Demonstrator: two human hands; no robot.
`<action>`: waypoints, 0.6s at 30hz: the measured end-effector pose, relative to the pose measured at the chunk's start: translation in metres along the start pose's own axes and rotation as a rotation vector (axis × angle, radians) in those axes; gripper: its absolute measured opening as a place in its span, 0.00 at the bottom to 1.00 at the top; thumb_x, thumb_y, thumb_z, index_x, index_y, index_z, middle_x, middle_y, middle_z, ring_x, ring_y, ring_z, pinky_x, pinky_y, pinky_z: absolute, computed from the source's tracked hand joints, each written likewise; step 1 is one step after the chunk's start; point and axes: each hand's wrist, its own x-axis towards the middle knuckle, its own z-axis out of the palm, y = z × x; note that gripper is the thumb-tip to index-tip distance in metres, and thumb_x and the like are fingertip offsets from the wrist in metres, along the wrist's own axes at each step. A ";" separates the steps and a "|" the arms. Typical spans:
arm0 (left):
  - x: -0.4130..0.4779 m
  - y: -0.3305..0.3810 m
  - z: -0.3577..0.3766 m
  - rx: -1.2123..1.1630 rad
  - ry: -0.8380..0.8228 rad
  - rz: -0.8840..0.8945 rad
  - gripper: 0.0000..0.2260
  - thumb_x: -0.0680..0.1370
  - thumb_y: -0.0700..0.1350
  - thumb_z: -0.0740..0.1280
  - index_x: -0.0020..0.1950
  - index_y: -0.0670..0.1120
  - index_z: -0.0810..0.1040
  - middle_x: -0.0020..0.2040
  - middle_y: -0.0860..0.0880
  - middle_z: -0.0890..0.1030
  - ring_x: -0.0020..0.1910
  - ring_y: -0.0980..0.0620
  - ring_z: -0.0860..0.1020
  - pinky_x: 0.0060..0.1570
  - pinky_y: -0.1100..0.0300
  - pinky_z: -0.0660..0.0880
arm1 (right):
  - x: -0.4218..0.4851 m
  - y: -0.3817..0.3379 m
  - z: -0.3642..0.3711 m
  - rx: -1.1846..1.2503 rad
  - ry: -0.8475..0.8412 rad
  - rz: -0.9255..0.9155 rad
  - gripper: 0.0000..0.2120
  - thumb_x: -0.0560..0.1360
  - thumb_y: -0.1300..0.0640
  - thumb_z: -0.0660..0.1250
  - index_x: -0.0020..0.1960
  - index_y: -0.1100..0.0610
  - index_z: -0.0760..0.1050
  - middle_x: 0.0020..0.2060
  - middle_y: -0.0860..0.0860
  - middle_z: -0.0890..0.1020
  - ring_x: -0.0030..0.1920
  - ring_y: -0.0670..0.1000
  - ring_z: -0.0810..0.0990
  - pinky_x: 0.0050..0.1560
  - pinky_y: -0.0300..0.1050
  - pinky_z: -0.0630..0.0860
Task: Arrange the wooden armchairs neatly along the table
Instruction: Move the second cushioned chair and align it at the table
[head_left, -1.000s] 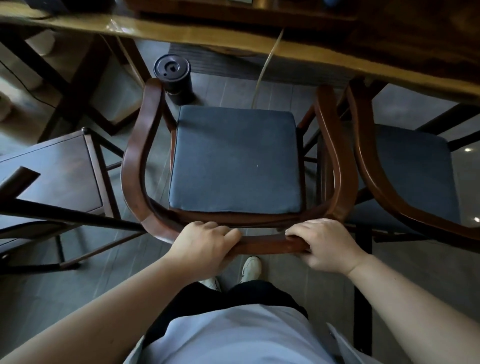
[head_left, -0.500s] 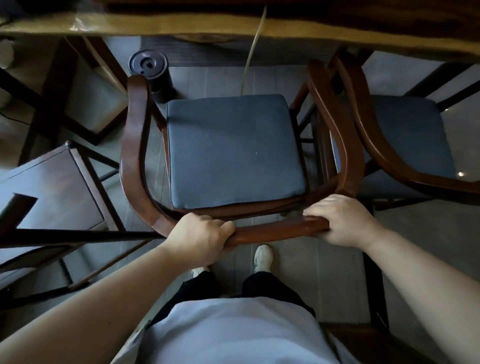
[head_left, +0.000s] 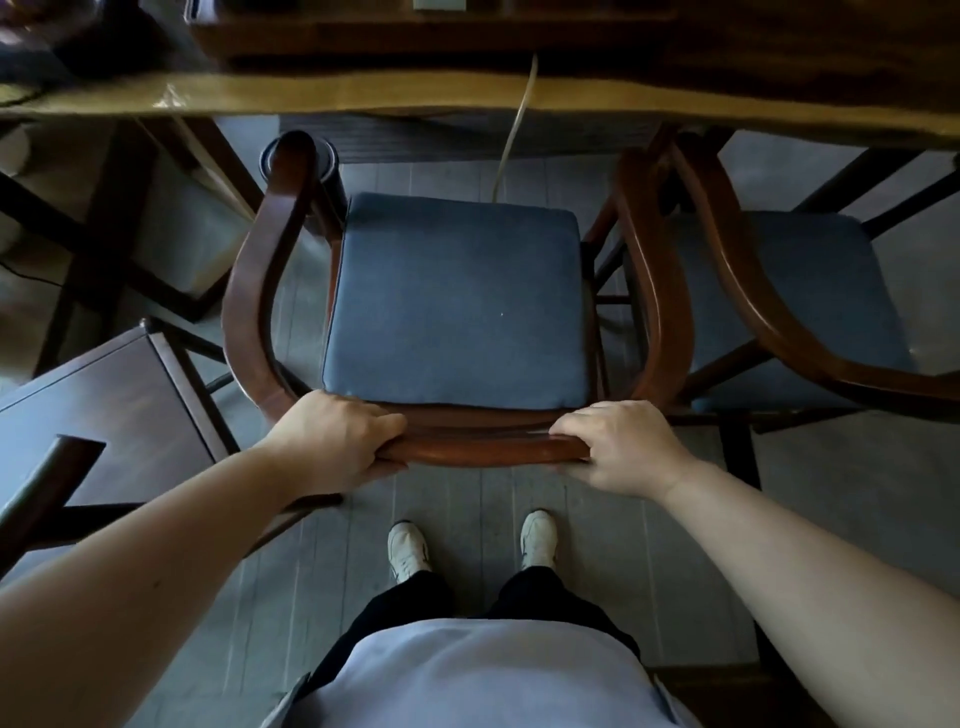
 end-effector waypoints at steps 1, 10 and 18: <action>0.002 0.001 0.000 -0.024 0.003 -0.003 0.14 0.69 0.53 0.74 0.44 0.45 0.78 0.38 0.47 0.82 0.37 0.43 0.80 0.32 0.52 0.78 | 0.001 0.004 -0.002 -0.006 -0.022 -0.002 0.19 0.69 0.41 0.74 0.52 0.53 0.82 0.44 0.49 0.86 0.47 0.56 0.83 0.42 0.53 0.79; 0.059 0.034 0.007 -0.107 0.149 -0.018 0.15 0.65 0.49 0.78 0.39 0.43 0.75 0.30 0.46 0.79 0.29 0.42 0.78 0.26 0.54 0.76 | 0.008 0.057 -0.043 0.048 -0.100 0.171 0.13 0.68 0.46 0.76 0.50 0.48 0.82 0.45 0.46 0.85 0.49 0.52 0.80 0.49 0.47 0.74; 0.064 0.035 0.007 -0.115 0.169 0.006 0.16 0.64 0.47 0.79 0.37 0.42 0.74 0.28 0.46 0.78 0.25 0.42 0.76 0.22 0.53 0.75 | 0.010 0.059 -0.047 0.051 -0.144 0.170 0.13 0.68 0.45 0.74 0.50 0.49 0.82 0.45 0.46 0.84 0.48 0.51 0.80 0.48 0.48 0.75</action>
